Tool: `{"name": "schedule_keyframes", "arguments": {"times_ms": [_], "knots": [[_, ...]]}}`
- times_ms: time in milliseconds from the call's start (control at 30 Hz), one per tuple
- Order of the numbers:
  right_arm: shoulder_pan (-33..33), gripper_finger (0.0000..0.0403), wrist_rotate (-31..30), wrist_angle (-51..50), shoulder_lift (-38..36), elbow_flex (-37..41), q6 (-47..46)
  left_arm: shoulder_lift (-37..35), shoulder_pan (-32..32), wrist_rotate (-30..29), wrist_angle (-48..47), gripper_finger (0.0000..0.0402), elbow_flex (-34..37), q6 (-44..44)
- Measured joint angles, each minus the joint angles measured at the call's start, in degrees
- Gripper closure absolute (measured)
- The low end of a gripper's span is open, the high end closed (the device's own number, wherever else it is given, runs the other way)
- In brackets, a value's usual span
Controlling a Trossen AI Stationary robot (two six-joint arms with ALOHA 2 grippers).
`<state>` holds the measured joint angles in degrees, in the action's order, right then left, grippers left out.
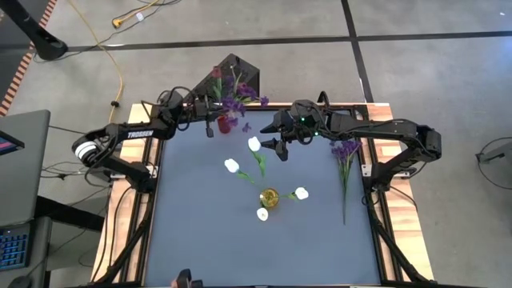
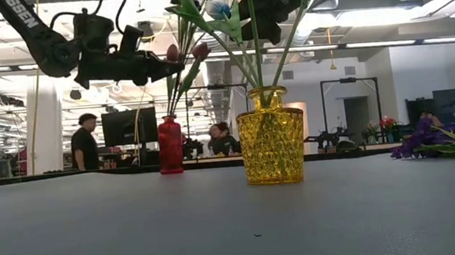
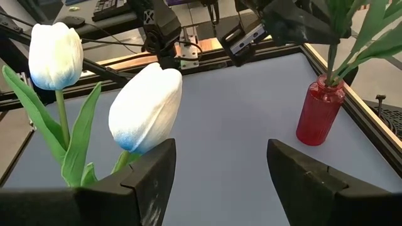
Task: Sort flowers into vase by color
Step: Put the violet flowers into the red vase
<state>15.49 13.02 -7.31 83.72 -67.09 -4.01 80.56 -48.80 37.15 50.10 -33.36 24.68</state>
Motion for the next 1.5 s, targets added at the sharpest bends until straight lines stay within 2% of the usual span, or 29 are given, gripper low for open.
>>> {"name": "schedule_keyframes", "arguments": {"times_ms": [300, 700, 967, 1267, 1500], "knots": [[0.0, 0.0127, 0.0, 0.0, 0.0, 0.0, 0.0, 0.1, -2.1, -0.5, 0.0, 0.0401, 0.0, -4.2], [0.0, 0.0127, 0.0, 0.0, 0.0, 0.0, 0.2, 0.1, -3.1, 0.4, -2.5, 0.0401, 0.0, -4.5], [0.0, 0.0127, 0.0, 0.0, 0.0, 0.0, 0.1, 4.1, -3.0, 2.3, 0.5, 0.0401, 0.0, -9.4], [0.0, 0.0127, 0.0, 0.0, 0.0, 0.0, 0.0, 4.9, -3.1, 1.2, 3.2, 0.0401, 0.0, -8.7], [0.0, 0.0127, 0.0, 0.0, 0.0, 0.0, 0.0, 4.9, -4.5, 1.7, -1.2, 0.0401, 0.0, -7.1]]}}
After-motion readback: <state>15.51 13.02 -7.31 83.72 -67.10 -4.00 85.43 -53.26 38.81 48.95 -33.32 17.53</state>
